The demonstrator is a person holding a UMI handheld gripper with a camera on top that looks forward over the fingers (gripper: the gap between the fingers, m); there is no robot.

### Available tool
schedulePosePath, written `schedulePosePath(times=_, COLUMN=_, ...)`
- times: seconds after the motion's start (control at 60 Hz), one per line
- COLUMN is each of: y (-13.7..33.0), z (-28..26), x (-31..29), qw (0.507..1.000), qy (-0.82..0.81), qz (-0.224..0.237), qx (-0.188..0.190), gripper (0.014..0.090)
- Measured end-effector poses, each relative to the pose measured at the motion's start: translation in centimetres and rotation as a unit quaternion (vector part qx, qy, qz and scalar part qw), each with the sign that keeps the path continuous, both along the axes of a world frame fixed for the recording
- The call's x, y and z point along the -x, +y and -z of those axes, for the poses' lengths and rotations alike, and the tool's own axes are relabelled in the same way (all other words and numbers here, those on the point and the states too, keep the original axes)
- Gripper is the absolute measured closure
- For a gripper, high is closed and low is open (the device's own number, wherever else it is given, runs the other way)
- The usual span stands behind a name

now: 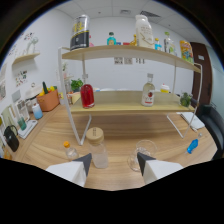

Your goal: Make me a cup of Mount Fuji.

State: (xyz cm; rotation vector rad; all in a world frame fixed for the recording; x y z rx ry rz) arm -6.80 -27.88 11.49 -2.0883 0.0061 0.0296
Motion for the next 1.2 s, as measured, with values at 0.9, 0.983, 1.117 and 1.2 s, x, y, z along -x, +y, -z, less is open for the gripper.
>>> schedulePosePath(times=0.9, y=15.3, z=-32.5, x=-9.5, qw=0.978, qy=-0.040, qz=0.023, qx=-0.206, gripper=0.0213)
schedulePosePath(times=0.983, y=17.3, z=-30.1, x=-9.3, qw=0.983, qy=-0.020, qz=0.015, qx=-0.180, gripper=0.0243)
schedulePosePath(times=1.117, y=18.8, z=-28.1, x=-9.4, qw=0.987, qy=-0.005, qz=0.019, qx=-0.160, gripper=0.0445)
schedulePosePath(times=1.2, y=19.1, z=-28.3, x=-9.9, qw=0.986, qy=-0.007, qz=0.027, qx=-0.167, gripper=0.0538)
